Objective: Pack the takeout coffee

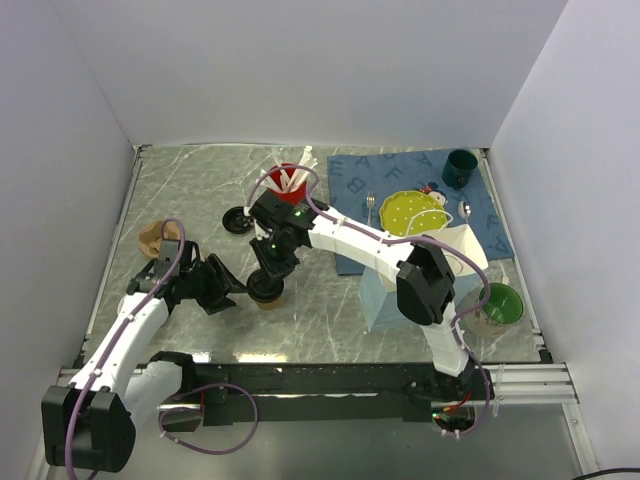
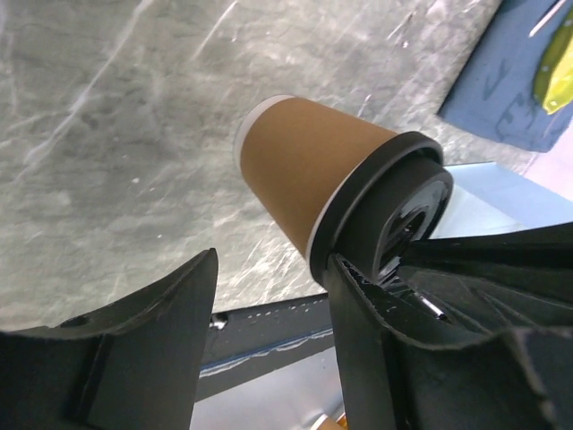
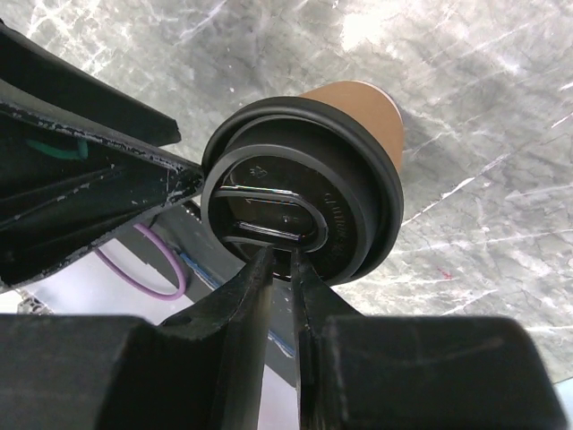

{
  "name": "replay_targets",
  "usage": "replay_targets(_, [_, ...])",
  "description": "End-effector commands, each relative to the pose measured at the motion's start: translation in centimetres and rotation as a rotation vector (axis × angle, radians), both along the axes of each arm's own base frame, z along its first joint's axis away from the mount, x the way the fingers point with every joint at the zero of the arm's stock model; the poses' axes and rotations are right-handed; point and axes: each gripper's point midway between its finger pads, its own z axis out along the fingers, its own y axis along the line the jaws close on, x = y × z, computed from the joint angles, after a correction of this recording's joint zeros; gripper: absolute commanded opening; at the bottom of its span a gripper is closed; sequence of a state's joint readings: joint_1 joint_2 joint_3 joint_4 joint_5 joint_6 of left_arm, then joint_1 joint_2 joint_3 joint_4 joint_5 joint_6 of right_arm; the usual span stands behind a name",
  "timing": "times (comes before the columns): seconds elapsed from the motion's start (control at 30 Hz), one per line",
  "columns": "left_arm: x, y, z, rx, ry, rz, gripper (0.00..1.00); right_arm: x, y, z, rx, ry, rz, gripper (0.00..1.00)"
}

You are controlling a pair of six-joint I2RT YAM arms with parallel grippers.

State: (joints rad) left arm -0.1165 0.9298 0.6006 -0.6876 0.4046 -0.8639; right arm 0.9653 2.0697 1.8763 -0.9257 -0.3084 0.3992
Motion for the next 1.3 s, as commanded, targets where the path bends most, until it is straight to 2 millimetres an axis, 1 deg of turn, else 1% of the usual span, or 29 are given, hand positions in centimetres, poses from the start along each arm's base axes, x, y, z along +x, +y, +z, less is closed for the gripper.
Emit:
replay_targets(0.0, [0.6, -0.8, 0.7, -0.046, -0.05, 0.007, 0.58, 0.5, -0.4, -2.1, -0.026, -0.006, -0.015, 0.22])
replay_targets(0.07, [0.6, -0.6, 0.5, -0.035, -0.049, 0.014, 0.58, 0.5, -0.5, -2.1, -0.023, -0.012, -0.017, 0.22])
replay_targets(0.23, [-0.1, -0.2, -0.9, -0.004, -0.008, 0.033, 0.56, 0.6, -0.7, -2.8, -0.033, -0.002, -0.033, 0.22])
replay_targets(0.37, [-0.4, 1.6, -2.3, 0.109, 0.075, 0.102, 0.53, 0.8, -1.1, -3.8, -0.046, 0.016, -0.052, 0.22])
replay_targets(0.4, [-0.8, 1.9, -2.6, 0.134, 0.119, 0.102, 0.52, 0.8, -1.3, -4.1, -0.052, 0.022, -0.057, 0.22])
replay_targets(0.5, [-1.0, 3.1, -3.0, 0.21, 0.164, 0.123, 0.51, 0.8, -1.8, -4.8, -0.067, 0.03, -0.069, 0.22])
replay_targets(0.6, [-1.3, 3.6, -3.6, 0.24, 0.185, 0.142, 0.49, 0.9, -2.1, -5.3, -0.076, 0.036, -0.078, 0.22])
replay_targets(0.7, [-2.1, 3.7, -4.6, 0.26, 0.224, 0.148, 0.48, 0.8, -2.4, -5.9, -0.091, 0.044, -0.082, 0.22])
replay_targets(0.9, [-3.3, 3.5, -5.8, 0.309, 0.287, 0.124, 0.47, 0.7, -3.5, -7.0, -0.12, 0.057, -0.103, 0.22])
replay_targets(1.03, [-3.9, 3.5, -6.1, 0.385, 0.308, 0.109, 0.47, 0.8, -4.1, -7.7, -0.14, 0.062, -0.115, 0.22])
replay_targets(1.2, [-5.0, 3.0, -6.5, 0.403, 0.343, 0.085, 0.45, 0.6, -4.4, -8.3, -0.155, 0.071, -0.115, 0.22])
replay_targets(1.23, [-5.1, 3.5, -6.7, 0.437, 0.348, 0.095, 0.45, 0.6, -4.4, -8.2, -0.155, 0.07, -0.114, 0.22])
replay_targets(1.27, [-5.1, 3.4, -6.8, 0.44, 0.35, 0.095, 0.45, 0.7, -4.3, -8.3, -0.158, 0.065, -0.115, 0.22])
